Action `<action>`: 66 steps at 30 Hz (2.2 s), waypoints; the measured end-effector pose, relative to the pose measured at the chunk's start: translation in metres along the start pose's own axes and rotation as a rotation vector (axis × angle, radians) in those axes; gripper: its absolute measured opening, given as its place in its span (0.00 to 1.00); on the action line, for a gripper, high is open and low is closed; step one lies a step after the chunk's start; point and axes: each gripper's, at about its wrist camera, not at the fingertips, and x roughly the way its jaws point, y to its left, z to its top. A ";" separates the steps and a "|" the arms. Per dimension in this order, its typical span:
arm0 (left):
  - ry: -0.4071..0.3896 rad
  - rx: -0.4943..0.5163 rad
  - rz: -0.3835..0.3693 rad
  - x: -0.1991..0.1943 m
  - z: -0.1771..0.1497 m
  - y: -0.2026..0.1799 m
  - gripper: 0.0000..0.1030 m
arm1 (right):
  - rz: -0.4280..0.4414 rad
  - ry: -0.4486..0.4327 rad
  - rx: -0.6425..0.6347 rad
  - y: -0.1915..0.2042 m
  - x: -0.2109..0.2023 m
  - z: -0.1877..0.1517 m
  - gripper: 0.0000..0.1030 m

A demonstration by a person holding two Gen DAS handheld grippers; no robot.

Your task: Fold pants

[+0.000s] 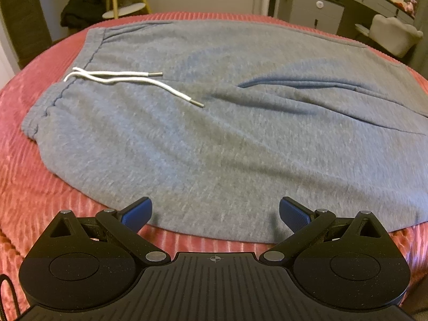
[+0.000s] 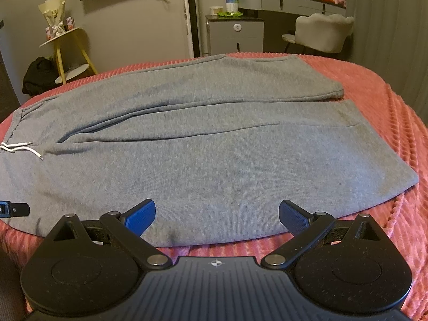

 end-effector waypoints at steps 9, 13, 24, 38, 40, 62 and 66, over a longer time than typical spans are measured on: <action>0.020 -0.005 -0.010 0.005 0.002 0.001 1.00 | 0.053 0.008 0.039 0.002 0.016 0.008 0.96; 0.023 -0.037 -0.014 0.003 0.006 0.005 1.00 | 0.051 0.037 0.059 -0.002 0.038 0.022 0.96; -0.181 -0.286 0.015 0.029 0.116 0.023 1.00 | -0.020 0.321 -0.022 -0.020 0.131 0.046 0.97; -0.377 -0.384 0.148 0.111 0.114 0.052 1.00 | -0.091 0.196 0.476 -0.108 0.272 0.329 0.77; -0.382 -0.373 0.147 0.118 0.111 0.052 1.00 | -0.142 0.185 0.515 -0.108 0.308 0.349 0.74; -0.370 -0.412 0.097 0.121 0.095 0.059 1.00 | -0.059 -0.276 0.671 -0.153 0.145 0.171 0.06; -0.363 -0.425 0.074 0.116 0.090 0.060 1.00 | -0.114 -0.191 0.848 -0.168 0.144 0.086 0.08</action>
